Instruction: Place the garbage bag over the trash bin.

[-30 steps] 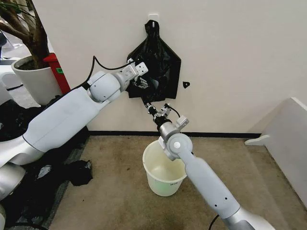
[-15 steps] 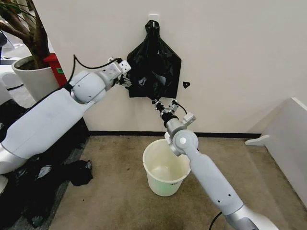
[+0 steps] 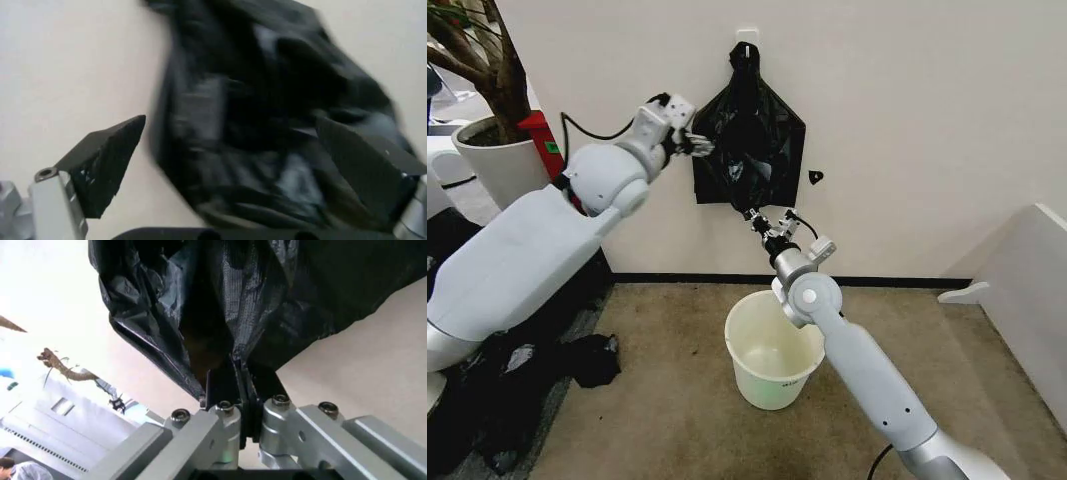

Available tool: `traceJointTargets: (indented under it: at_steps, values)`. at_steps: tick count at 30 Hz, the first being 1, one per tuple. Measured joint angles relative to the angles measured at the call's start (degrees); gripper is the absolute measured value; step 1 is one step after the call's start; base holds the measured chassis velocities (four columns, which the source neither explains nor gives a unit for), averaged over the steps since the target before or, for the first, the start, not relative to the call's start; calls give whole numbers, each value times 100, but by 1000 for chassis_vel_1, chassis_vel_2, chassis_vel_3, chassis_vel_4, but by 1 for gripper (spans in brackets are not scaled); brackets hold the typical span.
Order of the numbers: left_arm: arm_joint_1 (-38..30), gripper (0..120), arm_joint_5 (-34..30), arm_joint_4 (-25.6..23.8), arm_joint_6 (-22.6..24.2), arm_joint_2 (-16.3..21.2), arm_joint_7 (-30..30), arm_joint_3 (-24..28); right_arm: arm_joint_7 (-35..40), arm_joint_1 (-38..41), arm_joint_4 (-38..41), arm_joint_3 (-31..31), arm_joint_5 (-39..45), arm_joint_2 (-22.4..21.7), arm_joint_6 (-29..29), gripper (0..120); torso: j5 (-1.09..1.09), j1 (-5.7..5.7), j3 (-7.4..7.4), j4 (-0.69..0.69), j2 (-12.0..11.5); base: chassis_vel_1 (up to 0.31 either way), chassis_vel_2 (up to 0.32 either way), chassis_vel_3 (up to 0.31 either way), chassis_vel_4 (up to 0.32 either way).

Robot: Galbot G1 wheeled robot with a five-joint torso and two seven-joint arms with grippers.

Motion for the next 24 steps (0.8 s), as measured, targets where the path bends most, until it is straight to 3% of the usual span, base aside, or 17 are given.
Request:
traceJointTargets:
  at_steps: [9,16,24]
  values:
    - [-156,100,363,408,398,-245,415,328,0,-124,84,75,-2,-91,-27,0,-1,0,0,2,0,0,0,0,0]
    - [-300,100,430,942,307,-647,528,543,-20,-187,196,45,11,-152,-40,0,-2,0,1,1,0,0,0,0,0]
    - [-428,100,401,1165,370,-921,601,653,-31,-198,225,2,-24,-109,-43,0,-2,0,1,2,0,0,0,0,0]
